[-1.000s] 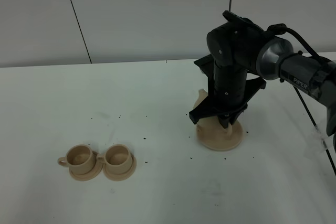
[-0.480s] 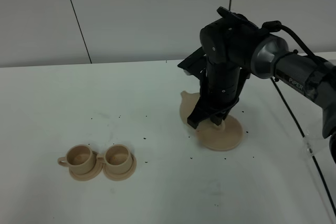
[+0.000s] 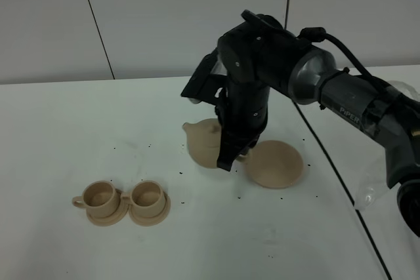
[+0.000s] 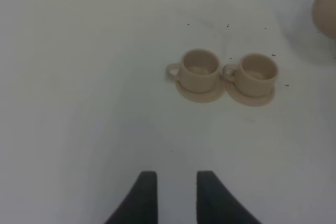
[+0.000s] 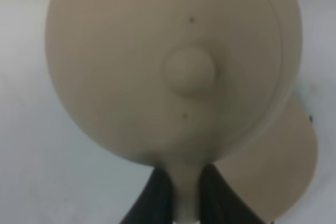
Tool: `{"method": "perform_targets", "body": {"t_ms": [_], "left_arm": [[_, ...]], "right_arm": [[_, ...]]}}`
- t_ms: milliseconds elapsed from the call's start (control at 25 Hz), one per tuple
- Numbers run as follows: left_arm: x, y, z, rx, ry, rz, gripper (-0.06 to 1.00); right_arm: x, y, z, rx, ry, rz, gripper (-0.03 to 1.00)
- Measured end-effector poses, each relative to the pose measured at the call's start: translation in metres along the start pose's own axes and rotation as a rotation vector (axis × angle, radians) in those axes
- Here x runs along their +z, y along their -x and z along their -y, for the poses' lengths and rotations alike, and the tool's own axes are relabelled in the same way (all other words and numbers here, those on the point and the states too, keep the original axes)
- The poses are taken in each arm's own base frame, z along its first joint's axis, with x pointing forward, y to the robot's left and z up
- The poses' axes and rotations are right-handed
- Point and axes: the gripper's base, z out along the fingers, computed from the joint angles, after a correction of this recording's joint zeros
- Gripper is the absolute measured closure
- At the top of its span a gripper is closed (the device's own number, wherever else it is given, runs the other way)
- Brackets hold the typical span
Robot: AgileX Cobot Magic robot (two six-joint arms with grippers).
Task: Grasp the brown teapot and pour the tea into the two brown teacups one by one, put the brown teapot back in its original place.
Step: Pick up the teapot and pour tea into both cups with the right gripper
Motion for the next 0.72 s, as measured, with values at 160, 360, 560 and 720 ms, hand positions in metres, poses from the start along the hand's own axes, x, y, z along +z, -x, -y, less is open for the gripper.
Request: {"method": "perform_targets", "body": {"t_ms": [160,360,560,720], "left_arm": [[0.000,0.000,0.000,0.000,0.000,0.000,0.69],[0.000,0.000,0.000,0.000,0.000,0.000,0.69],[0.000,0.000,0.000,0.000,0.000,0.000,0.69],[0.000,0.000,0.000,0.000,0.000,0.000,0.69]], "right_arm": [[-0.001,0.008,-0.013,-0.061,0.006,0.006,0.87],[-0.002,0.016,-0.025,-0.091,0.011,0.010,0.87],[-0.002,0.022,-0.035,-0.116,0.011,0.012,0.87],[-0.003,0.027,-0.044,-0.137,0.013,0.015,0.87]]}}
